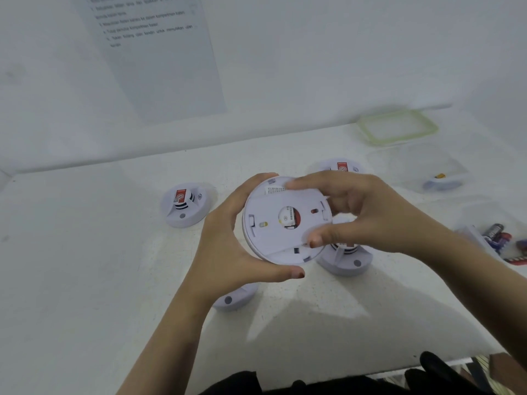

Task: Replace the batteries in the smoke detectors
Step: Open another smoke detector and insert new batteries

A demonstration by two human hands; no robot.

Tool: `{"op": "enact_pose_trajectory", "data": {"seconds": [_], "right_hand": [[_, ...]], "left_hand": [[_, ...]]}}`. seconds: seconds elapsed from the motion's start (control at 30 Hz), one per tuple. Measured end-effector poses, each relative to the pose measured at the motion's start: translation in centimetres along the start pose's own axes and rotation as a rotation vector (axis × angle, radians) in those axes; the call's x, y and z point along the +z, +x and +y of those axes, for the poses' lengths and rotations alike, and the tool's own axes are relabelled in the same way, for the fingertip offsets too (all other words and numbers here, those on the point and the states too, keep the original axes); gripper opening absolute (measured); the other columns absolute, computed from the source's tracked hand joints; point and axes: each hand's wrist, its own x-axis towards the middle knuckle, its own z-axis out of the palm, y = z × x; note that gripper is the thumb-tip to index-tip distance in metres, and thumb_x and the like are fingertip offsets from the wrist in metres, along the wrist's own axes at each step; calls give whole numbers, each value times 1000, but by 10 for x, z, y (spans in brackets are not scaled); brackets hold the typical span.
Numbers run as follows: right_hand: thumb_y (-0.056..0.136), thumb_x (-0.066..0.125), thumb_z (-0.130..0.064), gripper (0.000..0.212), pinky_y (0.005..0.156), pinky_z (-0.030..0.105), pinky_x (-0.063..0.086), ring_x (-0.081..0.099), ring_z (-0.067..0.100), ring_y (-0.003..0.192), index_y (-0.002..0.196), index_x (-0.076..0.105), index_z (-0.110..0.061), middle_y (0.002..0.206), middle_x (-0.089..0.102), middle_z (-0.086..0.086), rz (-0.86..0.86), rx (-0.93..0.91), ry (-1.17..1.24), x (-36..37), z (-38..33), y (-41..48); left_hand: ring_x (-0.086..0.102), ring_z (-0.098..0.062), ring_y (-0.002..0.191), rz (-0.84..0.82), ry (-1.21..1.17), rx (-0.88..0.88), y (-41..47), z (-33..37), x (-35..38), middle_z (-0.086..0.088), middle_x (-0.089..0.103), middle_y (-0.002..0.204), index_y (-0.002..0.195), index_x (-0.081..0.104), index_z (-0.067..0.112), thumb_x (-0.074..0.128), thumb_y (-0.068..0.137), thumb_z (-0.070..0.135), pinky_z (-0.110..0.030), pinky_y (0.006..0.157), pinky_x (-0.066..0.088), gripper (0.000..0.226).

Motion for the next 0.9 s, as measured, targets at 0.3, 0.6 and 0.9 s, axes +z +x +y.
{"op": "enact_pose_trajectory", "data": {"seconds": [0.3, 0.6, 0.9], "right_hand": [[70, 74, -4, 58, 83, 32, 56, 64, 16, 109, 124, 58, -19, 128, 61, -9, -40, 26, 259, 7, 0, -1], [64, 73, -57, 64, 99, 24, 37, 43, 9, 121, 124, 57, -41, 137, 43, -7, 176, -218, -531, 4, 7, -2], [72, 69, -57, 58, 85, 29, 37, 55, 17, 93, 115, 67, -18, 103, 64, 1, 252, -395, -831, 4, 3, -2]], "left_hand": [[58, 1, 115, -14, 0, 17, 0, 3, -2, 21, 62, 120, 130, 51, 19, 92, 40, 14, -8, 86, 46, 99], [56, 0, 117, -27, 73, 23, 6, 3, 2, 21, 61, 123, 132, 51, 25, 95, 42, 26, -6, 88, 43, 100], [58, -2, 114, -21, 122, 47, 8, 1, 2, 19, 63, 120, 132, 52, 22, 94, 43, 31, -8, 88, 44, 99]]}}
